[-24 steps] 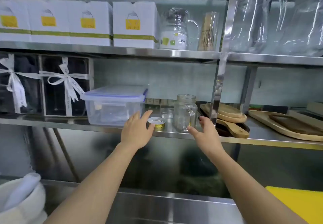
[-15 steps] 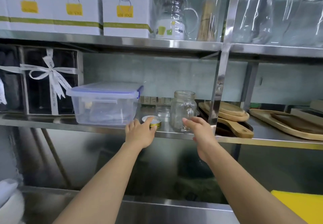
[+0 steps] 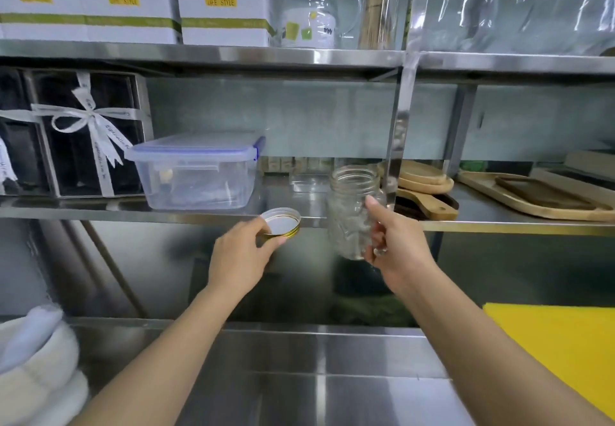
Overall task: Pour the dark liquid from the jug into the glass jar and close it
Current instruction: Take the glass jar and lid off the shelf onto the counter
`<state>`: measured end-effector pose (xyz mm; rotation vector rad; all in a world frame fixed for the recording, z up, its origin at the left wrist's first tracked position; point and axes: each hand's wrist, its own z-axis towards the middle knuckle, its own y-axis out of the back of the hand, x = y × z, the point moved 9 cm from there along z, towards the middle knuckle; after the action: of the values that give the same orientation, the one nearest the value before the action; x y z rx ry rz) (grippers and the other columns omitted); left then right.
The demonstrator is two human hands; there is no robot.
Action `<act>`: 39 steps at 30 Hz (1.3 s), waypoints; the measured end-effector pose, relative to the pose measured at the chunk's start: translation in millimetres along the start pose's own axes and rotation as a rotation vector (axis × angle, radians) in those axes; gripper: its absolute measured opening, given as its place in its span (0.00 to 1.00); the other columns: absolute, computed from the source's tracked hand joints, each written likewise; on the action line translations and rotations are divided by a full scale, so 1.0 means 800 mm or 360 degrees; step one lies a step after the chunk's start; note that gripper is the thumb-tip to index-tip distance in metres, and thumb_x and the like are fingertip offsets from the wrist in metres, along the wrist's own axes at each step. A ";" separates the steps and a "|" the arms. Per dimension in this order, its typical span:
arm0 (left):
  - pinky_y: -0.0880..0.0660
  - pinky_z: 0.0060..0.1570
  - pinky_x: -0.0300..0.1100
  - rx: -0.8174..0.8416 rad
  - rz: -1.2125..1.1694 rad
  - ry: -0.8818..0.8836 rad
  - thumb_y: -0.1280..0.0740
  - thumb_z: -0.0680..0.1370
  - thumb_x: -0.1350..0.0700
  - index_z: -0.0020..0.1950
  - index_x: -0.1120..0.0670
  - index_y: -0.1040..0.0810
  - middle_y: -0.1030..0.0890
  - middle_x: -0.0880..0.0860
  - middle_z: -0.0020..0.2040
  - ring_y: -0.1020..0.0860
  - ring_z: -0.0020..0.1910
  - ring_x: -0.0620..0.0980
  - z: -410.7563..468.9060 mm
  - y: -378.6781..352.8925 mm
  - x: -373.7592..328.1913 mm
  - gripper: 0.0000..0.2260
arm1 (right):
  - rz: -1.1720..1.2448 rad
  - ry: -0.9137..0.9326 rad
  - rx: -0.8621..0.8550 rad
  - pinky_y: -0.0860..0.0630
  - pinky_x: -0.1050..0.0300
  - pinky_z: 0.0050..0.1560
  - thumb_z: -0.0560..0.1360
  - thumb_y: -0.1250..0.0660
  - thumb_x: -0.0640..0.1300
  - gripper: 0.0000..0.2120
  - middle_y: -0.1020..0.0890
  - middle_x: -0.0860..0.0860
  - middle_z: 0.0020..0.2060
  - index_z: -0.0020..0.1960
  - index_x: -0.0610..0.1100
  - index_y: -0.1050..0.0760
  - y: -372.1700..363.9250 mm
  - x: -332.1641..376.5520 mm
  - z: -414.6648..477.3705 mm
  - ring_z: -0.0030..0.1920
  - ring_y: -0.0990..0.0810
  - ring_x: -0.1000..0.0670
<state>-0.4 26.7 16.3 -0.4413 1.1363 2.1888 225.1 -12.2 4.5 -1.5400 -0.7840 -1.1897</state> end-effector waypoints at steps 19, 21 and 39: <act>0.35 0.38 0.44 0.0194 -0.0120 0.0548 0.28 0.69 0.51 0.41 0.52 0.24 0.22 0.50 0.44 0.28 0.36 0.51 -0.352 0.106 0.063 0.08 | 0.0085 -0.0282 -0.0067 0.40 0.57 0.32 0.75 0.35 0.44 0.16 0.36 0.53 0.20 0.30 0.45 0.32 0.144 -0.089 -0.282 0.20 0.38 0.55; 0.34 0.39 0.45 0.0219 -0.0131 0.0615 0.28 0.69 0.51 0.41 0.52 0.24 0.21 0.51 0.45 0.29 0.36 0.51 -0.384 0.108 0.075 0.08 | 0.0007 -0.0276 -0.0106 0.38 0.56 0.33 0.75 0.35 0.45 0.15 0.35 0.53 0.19 0.31 0.45 0.31 0.159 -0.101 -0.306 0.20 0.37 0.55; 0.28 0.44 0.47 0.0201 -0.0044 0.0700 0.25 0.67 0.56 0.37 0.57 0.23 0.21 0.49 0.42 0.23 0.42 0.53 -0.575 0.120 0.064 0.08 | 0.0151 -0.0608 -0.0288 0.40 0.55 0.32 0.76 0.36 0.46 0.21 0.38 0.50 0.22 0.27 0.44 0.37 0.253 -0.247 -0.472 0.25 0.41 0.51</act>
<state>-98.7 -373.3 -216.5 -0.9071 1.4764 2.0340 233.0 -416.3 -239.3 -1.9673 -0.8550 -0.9273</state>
